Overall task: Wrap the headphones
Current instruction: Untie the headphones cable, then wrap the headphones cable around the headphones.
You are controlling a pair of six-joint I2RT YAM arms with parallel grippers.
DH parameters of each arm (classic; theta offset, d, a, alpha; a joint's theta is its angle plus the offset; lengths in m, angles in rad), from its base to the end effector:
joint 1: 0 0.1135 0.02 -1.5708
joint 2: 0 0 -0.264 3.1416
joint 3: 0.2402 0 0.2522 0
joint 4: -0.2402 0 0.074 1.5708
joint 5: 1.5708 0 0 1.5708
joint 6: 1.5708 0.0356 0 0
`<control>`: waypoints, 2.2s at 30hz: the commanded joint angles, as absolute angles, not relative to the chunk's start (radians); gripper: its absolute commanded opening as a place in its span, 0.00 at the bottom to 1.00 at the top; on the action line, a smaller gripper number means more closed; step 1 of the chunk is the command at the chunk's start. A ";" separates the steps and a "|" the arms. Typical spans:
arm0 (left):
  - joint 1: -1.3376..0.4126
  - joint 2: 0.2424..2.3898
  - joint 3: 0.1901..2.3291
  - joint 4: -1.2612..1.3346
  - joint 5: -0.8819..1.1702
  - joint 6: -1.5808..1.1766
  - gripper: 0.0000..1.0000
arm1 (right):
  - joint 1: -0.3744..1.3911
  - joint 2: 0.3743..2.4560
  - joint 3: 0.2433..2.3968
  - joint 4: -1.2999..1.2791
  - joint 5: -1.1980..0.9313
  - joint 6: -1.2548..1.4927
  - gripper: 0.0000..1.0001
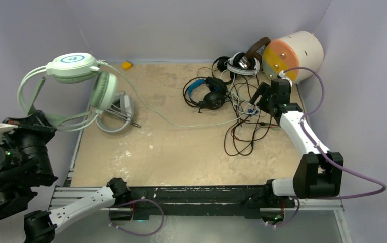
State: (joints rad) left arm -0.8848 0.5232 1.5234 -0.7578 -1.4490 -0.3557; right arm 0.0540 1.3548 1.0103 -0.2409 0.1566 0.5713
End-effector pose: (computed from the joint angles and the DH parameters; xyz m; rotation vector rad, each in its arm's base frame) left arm -0.0049 0.0617 0.5028 -0.8475 1.2878 -0.0227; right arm 0.3051 0.0109 0.2848 0.6382 2.0578 0.1947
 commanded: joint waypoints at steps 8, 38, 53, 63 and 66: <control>-0.890 0.716 1.416 -0.756 -1.060 -0.497 0.00 | 0.254 1.235 0.940 -0.057 -0.393 0.247 0.77; -0.049 0.951 1.307 -0.642 -0.166 -0.648 0.00 | 0.286 1.170 0.698 0.249 -0.632 0.288 0.79; -0.048 0.947 1.425 -0.676 0.134 -0.715 0.00 | 0.556 1.367 0.589 0.675 -0.683 0.250 0.84; -0.048 0.926 1.535 -0.718 0.147 -0.707 0.00 | 0.622 1.467 0.605 0.690 -0.641 0.145 0.88; -0.048 0.927 1.573 -0.740 0.144 -0.698 0.00 | 0.626 1.462 0.586 0.737 -0.668 0.158 0.89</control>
